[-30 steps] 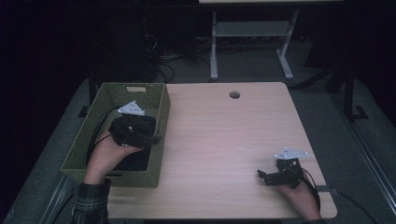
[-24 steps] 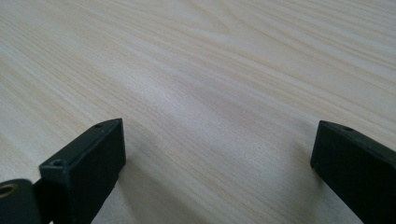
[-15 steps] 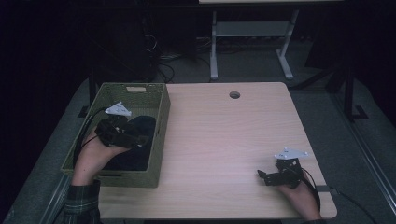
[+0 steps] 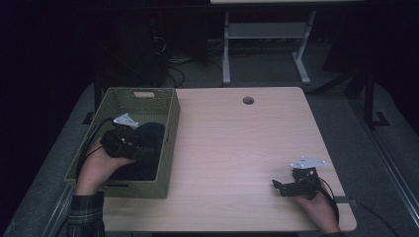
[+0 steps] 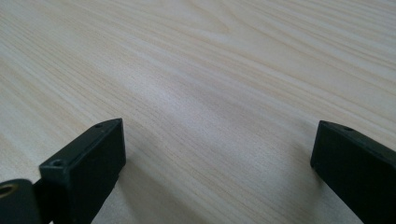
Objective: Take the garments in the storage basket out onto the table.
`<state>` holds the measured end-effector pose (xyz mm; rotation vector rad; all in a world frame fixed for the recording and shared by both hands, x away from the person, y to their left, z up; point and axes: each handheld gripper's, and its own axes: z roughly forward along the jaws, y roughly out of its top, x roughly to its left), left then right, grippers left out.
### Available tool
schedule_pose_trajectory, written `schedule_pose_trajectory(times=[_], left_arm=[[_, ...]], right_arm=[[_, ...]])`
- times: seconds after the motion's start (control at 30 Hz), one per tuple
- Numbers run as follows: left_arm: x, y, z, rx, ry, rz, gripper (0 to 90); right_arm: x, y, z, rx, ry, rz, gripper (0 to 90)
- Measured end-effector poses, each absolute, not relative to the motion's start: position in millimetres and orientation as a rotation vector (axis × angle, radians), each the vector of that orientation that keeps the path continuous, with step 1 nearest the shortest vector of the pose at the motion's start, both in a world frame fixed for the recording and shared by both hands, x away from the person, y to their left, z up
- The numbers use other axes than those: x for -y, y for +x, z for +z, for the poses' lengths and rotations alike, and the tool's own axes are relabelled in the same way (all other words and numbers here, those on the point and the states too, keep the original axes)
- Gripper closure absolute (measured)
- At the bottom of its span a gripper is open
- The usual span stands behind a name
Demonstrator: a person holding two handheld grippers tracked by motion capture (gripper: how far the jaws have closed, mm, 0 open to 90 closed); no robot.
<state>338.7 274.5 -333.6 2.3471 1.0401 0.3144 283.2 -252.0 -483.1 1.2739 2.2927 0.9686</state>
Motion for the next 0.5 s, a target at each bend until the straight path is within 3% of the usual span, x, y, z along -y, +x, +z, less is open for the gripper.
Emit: schedule_pose_trajectory(times=[0.5], left_arm=[[-268, 350, -360, -1.081, 2.442, 0.297, 20.9]], right_arm=[[252, 283, -483, -2.292, 1.272, 0.967, 2.8]])
